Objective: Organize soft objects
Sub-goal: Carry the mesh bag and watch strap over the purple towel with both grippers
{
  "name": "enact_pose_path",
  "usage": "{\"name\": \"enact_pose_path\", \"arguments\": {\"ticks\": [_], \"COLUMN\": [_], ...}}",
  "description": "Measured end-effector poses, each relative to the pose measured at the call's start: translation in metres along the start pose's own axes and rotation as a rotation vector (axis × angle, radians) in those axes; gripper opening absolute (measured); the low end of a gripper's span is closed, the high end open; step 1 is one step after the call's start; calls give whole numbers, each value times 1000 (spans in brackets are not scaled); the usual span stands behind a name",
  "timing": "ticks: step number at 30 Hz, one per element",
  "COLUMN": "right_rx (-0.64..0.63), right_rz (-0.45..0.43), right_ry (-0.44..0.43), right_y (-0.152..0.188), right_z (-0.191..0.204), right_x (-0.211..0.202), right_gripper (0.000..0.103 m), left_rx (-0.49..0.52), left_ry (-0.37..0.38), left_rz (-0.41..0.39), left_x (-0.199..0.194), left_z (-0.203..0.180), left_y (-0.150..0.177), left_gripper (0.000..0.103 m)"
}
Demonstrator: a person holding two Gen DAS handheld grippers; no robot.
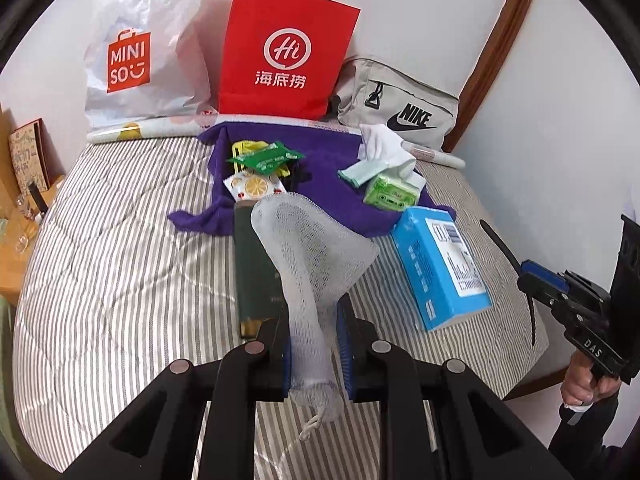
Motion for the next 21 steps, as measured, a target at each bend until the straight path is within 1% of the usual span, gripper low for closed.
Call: {"name": "enact_pose_path", "arguments": {"ticks": [9,18,21], "right_rx": [-9,-16,-1], "right_rz": [-8,-2,8], "right_ry": [-18,-19,-40], "right_y": [-34,-73,-83], "right_z": [-11,-29,-37], "right_x": [14,44,55], "right_gripper": [20,20,20], "left_rx": [9,6,2], "left_ry": [-9,-16,-18], "left_rz": [-2,26,31], "left_x": [7,30,36], "left_z": [0,-4,-3], "left_y": [-29,-50,-58], "left_gripper": [18,18,18]}}
Point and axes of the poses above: each gripper's, at about its wrist camera, not at the fingertips, and x roughly the way its jaws point, z to its left, y to its underside, the point moved 1 cm from there along x, roughly the way its jaws point, and after that the axes turned 11 degrees about z, right-handed, at the moved point
